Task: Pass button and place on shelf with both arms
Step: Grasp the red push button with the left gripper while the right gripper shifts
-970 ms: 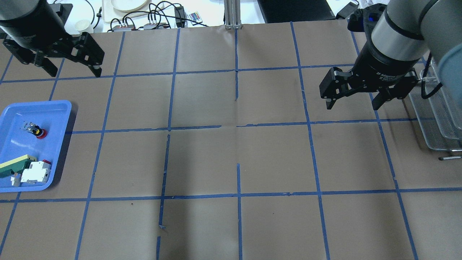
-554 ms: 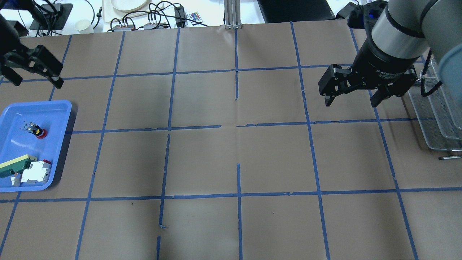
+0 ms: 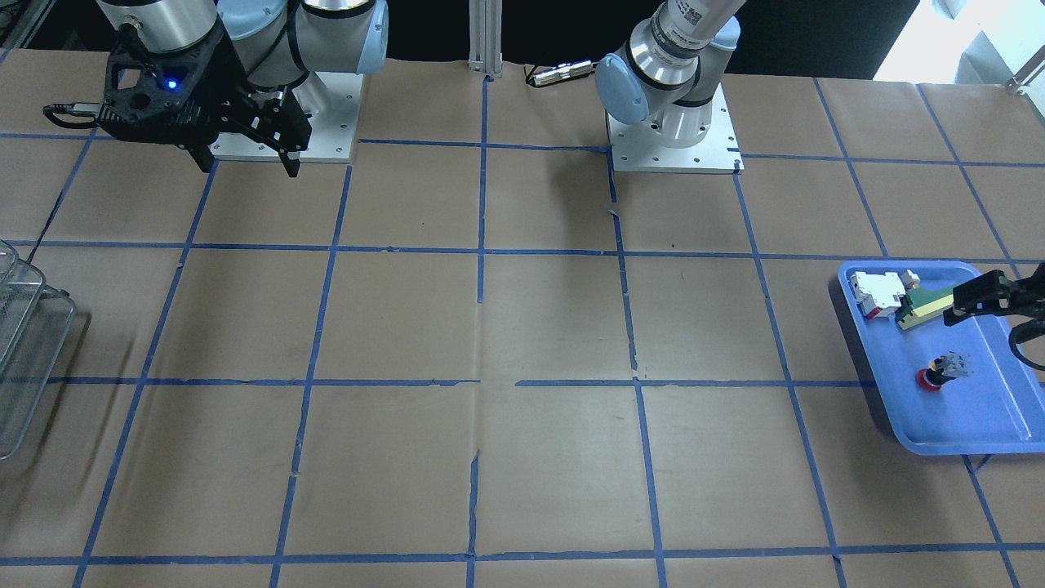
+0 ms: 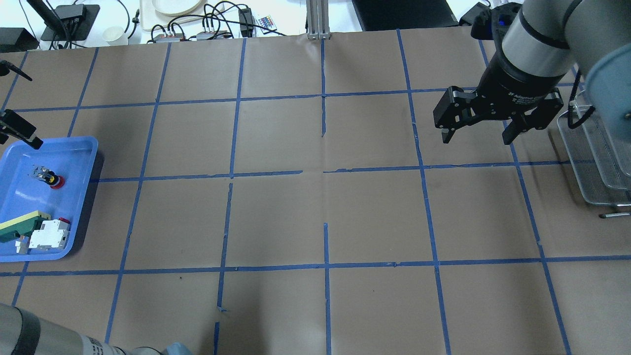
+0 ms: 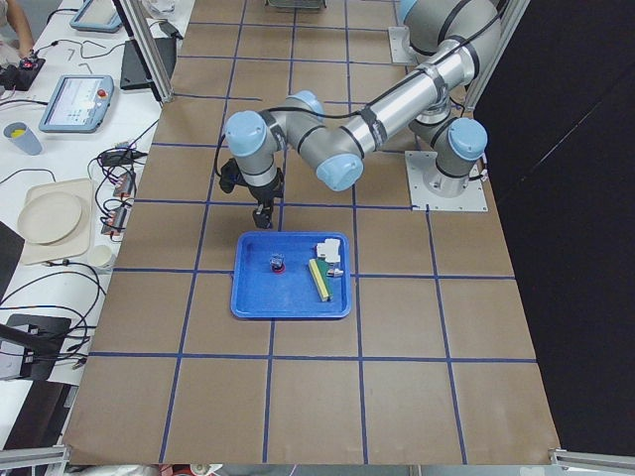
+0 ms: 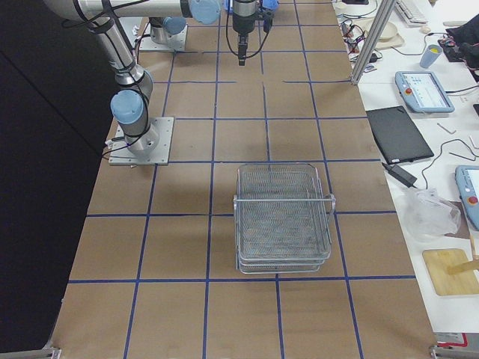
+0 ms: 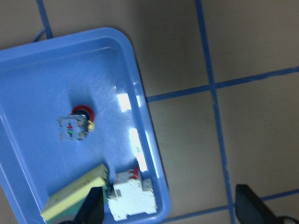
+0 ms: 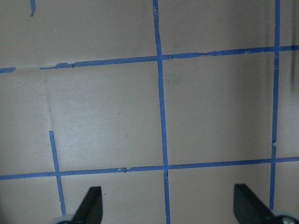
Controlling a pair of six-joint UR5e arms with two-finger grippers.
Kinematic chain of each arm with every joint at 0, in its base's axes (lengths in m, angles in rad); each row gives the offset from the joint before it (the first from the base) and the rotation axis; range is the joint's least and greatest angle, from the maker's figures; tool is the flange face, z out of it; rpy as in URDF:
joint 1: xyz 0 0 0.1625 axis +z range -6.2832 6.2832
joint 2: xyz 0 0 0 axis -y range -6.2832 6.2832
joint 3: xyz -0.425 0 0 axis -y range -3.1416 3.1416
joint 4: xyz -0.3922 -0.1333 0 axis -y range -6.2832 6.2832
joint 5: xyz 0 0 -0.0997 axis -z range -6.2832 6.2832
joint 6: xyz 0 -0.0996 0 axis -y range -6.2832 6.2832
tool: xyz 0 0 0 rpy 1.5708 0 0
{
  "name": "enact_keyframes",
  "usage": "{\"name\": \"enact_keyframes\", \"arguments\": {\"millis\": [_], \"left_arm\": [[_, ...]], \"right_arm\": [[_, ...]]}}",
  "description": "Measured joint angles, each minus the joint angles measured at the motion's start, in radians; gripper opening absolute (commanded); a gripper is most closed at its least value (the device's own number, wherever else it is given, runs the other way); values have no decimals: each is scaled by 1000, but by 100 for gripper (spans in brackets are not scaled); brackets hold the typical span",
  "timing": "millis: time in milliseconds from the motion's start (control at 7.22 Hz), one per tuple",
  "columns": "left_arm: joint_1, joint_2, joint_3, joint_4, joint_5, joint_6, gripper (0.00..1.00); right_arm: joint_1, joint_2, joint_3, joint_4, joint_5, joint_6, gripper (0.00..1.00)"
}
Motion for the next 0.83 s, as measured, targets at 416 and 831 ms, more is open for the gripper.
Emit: {"name": "enact_keyframes", "arguments": {"millis": [416,831], "left_arm": [[51,-99,-16,157,10,60,100],[68,-126,-36,177,11,64,97]], "right_arm": [[-1,7,-10,-20,1,11,100],[1,12,-1,-49,76,145,100]]}}
